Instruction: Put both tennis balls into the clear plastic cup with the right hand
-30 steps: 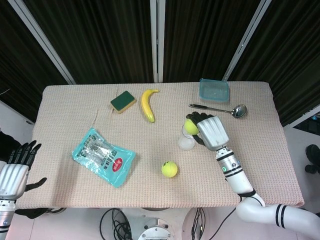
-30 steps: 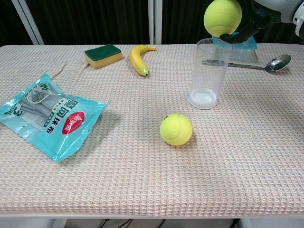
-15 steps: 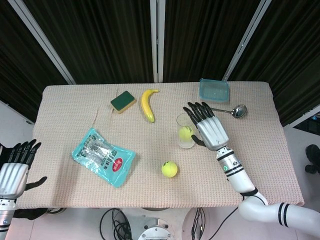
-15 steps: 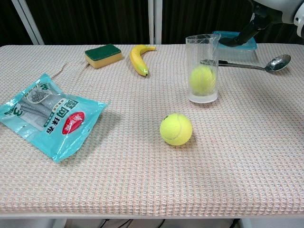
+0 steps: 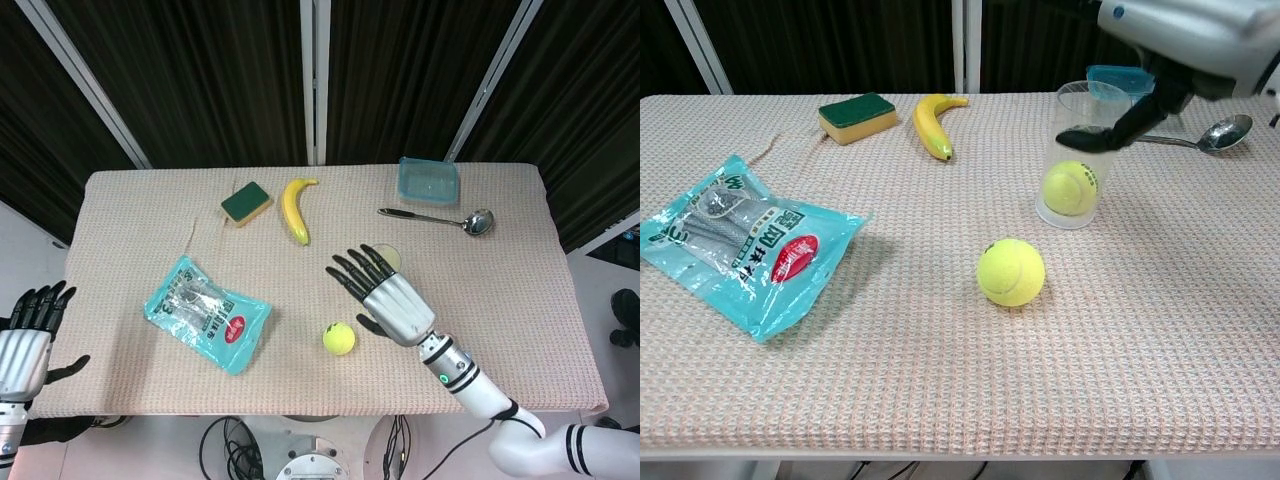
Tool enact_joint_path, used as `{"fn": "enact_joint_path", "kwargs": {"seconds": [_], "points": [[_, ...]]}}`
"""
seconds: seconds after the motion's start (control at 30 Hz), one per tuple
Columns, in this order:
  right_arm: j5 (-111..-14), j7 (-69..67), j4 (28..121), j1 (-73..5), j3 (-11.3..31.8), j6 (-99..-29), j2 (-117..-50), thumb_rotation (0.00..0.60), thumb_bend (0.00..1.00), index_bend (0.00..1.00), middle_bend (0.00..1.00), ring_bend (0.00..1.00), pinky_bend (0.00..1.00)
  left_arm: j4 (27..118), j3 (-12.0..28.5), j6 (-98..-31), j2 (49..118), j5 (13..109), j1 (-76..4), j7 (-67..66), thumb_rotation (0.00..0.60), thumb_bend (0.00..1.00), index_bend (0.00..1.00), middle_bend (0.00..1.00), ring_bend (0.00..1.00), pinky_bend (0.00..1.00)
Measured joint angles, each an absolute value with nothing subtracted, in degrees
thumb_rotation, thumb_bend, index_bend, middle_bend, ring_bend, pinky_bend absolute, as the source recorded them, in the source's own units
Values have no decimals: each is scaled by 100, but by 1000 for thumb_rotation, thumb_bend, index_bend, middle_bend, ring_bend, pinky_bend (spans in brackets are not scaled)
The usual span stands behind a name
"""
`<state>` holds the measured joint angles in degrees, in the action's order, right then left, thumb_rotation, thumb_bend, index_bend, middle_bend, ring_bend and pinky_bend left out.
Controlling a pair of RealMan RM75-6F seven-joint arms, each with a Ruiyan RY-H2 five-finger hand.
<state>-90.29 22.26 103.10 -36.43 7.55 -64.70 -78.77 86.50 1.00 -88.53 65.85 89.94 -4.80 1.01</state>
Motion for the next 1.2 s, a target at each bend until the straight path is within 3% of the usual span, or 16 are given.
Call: {"fn": "enact_joint_path", "kwargs": {"seconds": [0.17, 0.47, 0.8, 0.9, 1.1, 1.2], "points": [[-9091, 2466, 10254, -3707, 464, -6070, -7949, 600, 203, 28, 85, 0, 77, 8570, 92, -8840, 6599, 8966, -460, 192, 600, 33, 0, 0, 0, 0], [-8245, 2985, 9964, -3803, 274, -5353, -8123, 600, 201, 28, 98, 64, 257, 8430, 89, -8813, 6642, 8925, -439, 355, 600, 33, 0, 0, 0, 0], [-7804, 2760, 9307, -3995, 257, -4918, -8690, 600, 228, 37, 136, 120, 324, 8416, 112, -8850, 6627, 8896, -410, 283, 600, 33, 0, 0, 0, 0], [-7834, 2760, 9225, -4010, 260, -4983, -8810, 600, 248, 118, 227, 213, 406, 8403, 118, -8824, 6643, 8864, -409, 244, 600, 33, 0, 0, 0, 0], [-7882, 2830, 9032, -4041, 232, -5037, -8947, 600, 292, 374, 424, 425, 635, 8411, 130, -8795, 6628, 8847, -417, 265, 600, 34, 0, 0, 0, 0], [-7767, 2945, 9039, -4106, 238, -4900, -8942, 600, 300, 495, 480, 481, 684, 8404, 129, -8754, 6622, 8824, -423, 287, 600, 33, 0, 0, 0, 0]]}}
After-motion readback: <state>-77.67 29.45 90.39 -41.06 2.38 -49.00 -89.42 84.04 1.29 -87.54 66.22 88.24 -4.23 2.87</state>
